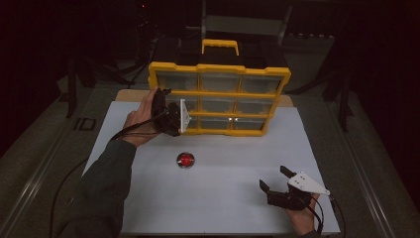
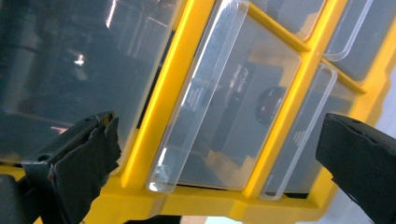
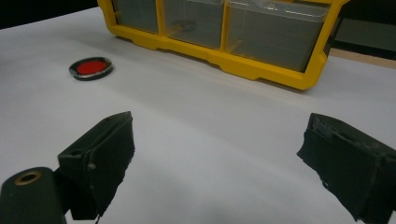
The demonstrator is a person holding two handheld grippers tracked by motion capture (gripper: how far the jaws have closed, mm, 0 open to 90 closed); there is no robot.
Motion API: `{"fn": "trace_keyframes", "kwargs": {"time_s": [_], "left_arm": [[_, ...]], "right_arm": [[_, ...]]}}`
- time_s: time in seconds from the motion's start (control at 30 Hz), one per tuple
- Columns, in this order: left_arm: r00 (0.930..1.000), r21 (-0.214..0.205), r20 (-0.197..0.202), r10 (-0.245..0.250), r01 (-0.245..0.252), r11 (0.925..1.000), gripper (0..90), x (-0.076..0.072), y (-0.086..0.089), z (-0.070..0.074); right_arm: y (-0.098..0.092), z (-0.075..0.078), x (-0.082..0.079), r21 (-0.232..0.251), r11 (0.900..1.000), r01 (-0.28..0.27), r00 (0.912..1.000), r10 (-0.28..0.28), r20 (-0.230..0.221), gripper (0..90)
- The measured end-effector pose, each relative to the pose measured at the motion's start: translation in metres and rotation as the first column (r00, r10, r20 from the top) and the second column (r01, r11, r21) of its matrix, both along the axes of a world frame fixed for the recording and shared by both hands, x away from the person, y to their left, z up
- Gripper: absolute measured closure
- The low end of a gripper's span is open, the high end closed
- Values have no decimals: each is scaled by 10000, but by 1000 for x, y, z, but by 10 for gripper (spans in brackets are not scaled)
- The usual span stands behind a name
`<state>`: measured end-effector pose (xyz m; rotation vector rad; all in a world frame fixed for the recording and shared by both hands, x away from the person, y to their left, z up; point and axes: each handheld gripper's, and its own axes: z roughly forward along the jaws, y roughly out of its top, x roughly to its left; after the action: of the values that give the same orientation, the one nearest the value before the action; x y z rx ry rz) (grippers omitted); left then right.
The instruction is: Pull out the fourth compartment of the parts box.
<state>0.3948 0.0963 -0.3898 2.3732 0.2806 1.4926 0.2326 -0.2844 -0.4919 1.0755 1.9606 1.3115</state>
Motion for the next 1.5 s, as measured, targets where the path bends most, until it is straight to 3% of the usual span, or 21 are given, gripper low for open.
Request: {"fn": "trace_keyframes", "kwargs": {"time_s": [0.33, 0.5, 0.63, 0.97, 1.23, 1.5], "left_arm": [[9952, 776, 970, 80, -156, 9969, 40, 0, -5, -5], [9880, 1181, 1527, 227, -411, 9921, 42, 1, -8, -10], [9770, 1483, 2108, 309, -632, 9869, 40, 3, -11, -13], [9569, 2173, 2901, 172, -834, 9725, 78, 3, -13, -22], [9269, 2405, 3752, -12, -961, 9659, 202, 2, -15, -27], [9098, 2754, 4149, 15, -1272, 9529, 311, 4, -13, -32]], "right_arm": [[1, -1, 1, -71, 10000, 9, 10000, -9, -8, 87], [1, -1, 1, -119, 9999, 8, 10000, -9, -21, 87], [1, -1, 1, -142, 9999, 17, 10000, -17, -53, 88], [1, -1, 1, -189, 9998, 39, 10000, -40, -36, 87], [1, -1, 1, -221, 9997, 35, 10000, -35, -3, 88], [0, -1, 1, -196, 9998, 63, 10000, -63, 42, 88]]}}
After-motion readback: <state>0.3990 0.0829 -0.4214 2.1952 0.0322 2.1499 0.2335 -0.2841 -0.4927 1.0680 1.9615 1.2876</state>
